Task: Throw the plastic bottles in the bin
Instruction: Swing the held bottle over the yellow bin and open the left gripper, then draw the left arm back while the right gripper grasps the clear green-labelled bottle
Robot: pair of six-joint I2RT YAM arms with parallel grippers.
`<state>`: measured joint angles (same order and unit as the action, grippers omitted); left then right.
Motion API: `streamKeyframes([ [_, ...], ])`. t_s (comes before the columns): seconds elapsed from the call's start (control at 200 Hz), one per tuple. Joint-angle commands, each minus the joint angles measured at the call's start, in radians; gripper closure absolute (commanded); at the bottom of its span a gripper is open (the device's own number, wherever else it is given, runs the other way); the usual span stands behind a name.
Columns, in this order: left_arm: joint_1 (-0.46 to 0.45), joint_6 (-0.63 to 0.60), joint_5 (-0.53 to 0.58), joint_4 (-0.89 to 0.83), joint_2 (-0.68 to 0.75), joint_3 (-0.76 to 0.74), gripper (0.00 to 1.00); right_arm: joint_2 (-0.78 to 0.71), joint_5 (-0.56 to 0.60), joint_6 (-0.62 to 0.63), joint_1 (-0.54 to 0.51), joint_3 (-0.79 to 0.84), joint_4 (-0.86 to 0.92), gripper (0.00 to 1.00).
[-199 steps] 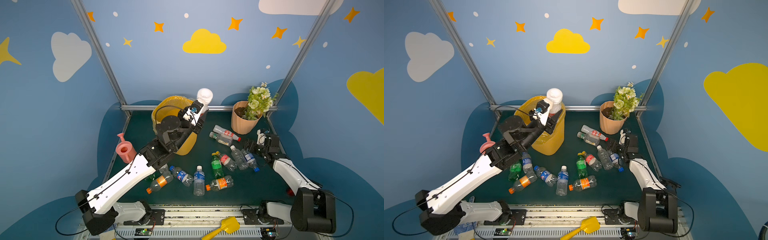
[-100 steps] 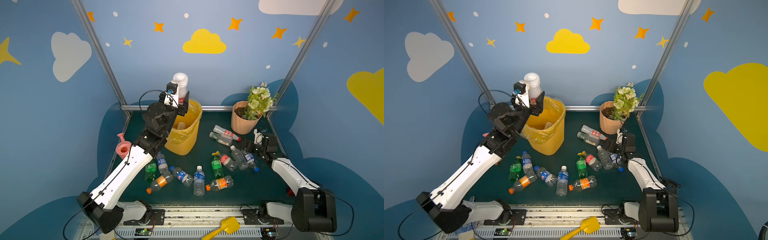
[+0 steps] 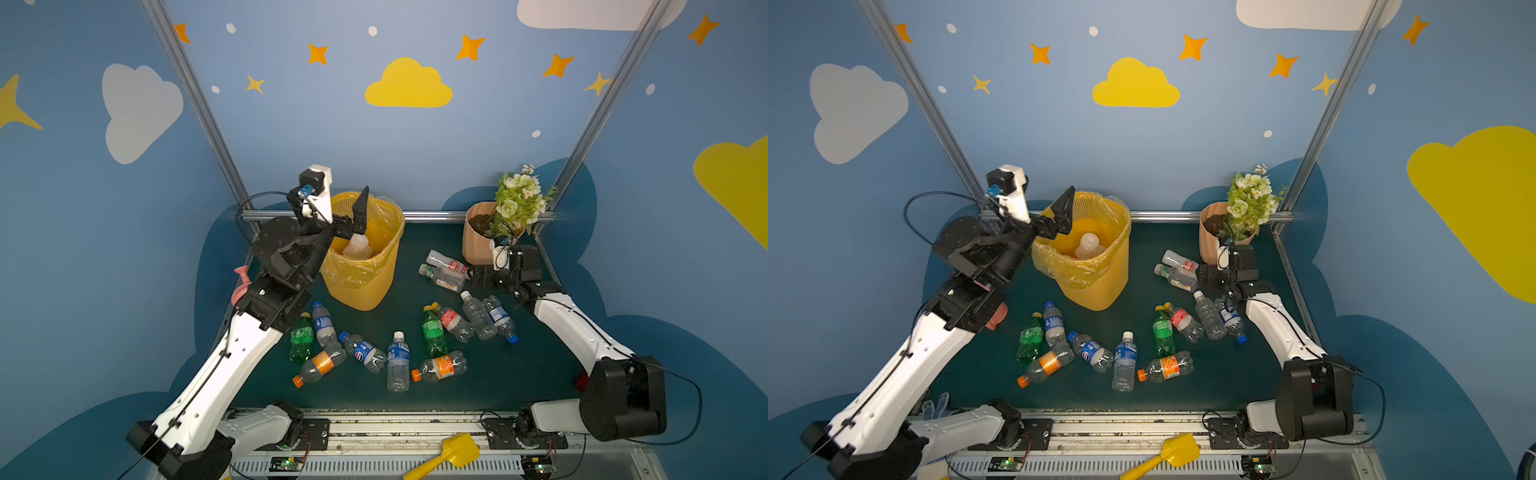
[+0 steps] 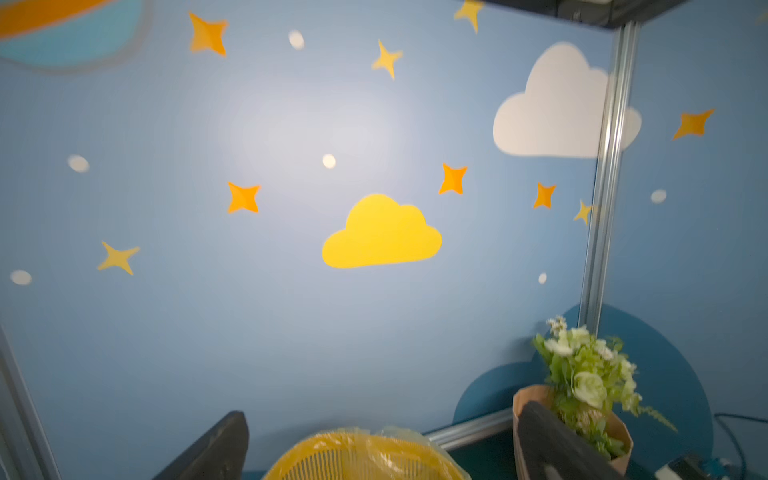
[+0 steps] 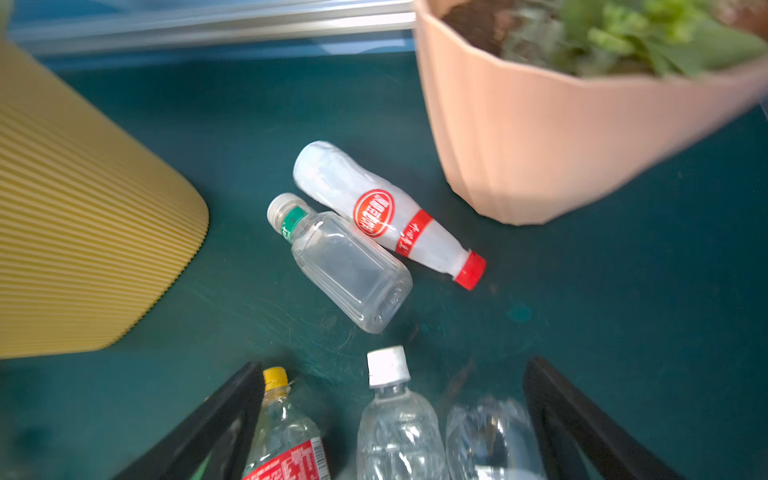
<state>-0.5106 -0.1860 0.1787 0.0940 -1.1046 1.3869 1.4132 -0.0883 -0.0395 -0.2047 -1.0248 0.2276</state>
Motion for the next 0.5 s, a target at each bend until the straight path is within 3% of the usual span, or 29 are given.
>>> streamKeyframes([
  [0.0,0.000,0.007,0.063,0.015,0.054,-0.097,0.00,0.088,0.063,0.172,-0.052,-0.092,0.120,0.04],
  [0.22,0.052,0.147,0.272,-0.049,0.230,-0.295,0.00,0.368,0.138,0.371,-0.138,-0.361,0.380,0.06],
  [0.496,0.147,0.296,0.360,-0.170,0.425,-0.491,0.00,0.519,0.135,0.412,-0.157,-0.516,0.444,0.07],
])
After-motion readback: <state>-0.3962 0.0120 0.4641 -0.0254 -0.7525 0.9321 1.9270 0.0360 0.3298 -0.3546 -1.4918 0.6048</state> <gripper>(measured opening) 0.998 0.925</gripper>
